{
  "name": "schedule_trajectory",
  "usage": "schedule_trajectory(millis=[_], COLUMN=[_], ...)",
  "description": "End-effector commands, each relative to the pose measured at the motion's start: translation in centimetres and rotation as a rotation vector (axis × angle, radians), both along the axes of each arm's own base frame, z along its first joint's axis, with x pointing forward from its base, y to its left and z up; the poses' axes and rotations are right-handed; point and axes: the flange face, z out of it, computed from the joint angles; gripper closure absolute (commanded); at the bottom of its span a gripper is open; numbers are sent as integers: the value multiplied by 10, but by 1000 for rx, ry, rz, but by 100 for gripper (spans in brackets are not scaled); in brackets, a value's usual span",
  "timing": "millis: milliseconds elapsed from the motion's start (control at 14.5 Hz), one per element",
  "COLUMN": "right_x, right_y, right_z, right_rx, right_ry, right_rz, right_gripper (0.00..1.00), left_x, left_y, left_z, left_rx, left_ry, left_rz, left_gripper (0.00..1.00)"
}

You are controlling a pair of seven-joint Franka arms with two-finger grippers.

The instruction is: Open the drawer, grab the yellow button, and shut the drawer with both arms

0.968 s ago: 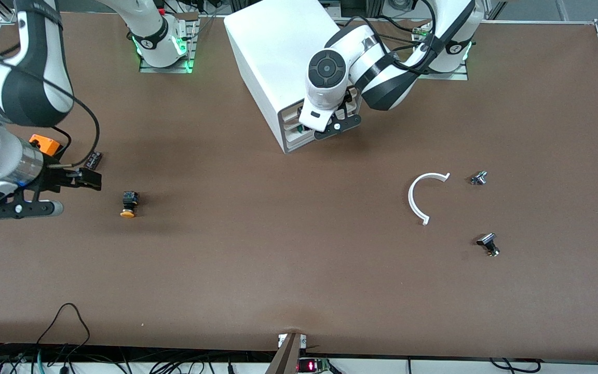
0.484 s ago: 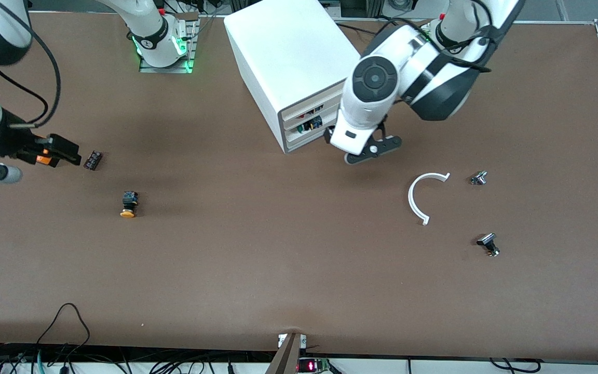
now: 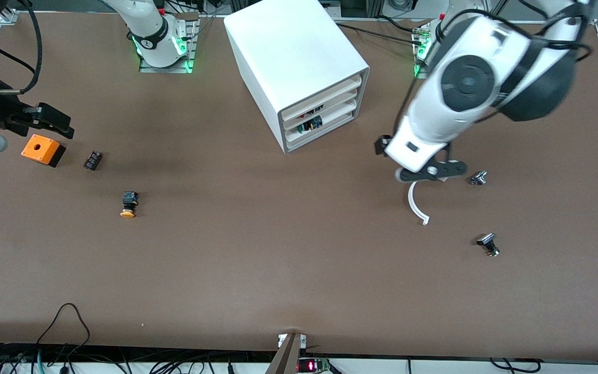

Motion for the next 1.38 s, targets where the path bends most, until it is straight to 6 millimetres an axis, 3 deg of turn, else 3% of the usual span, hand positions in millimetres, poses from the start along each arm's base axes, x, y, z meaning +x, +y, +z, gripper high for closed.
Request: schedule_trajectory(millis=[0,138,346,484,691,968,1313], right_x=[-10,-16,-18,-20,-19,-21,-17], right_y=[1,6,8,8,8,10,7], right_z=[11,17,22,25,25,24,22], right_rx=[-19,-22,-21,-20,-20,-12,-4], right_ry=[-19,-40,-38,-44,-46,-34,-39], right_rz=[6,23,22,19,27,33,32], right_gripper=[1,1,1,1,1,1,1], left_x=[0,0,-21,-39,-41,-27,-26], left_y=[41,84,155,174,183,202,202], left_z=[37,59,80,81,89,78,77], left_rx=[3,6,-77,-72,-54,-53,-52], left_ry=[-25,-54,-124,-181,-237,-169,-166], left_rz=[-159,-187,-186,-198,-194,-151,-153], left_gripper=[0,0,0,0,0,0,0])
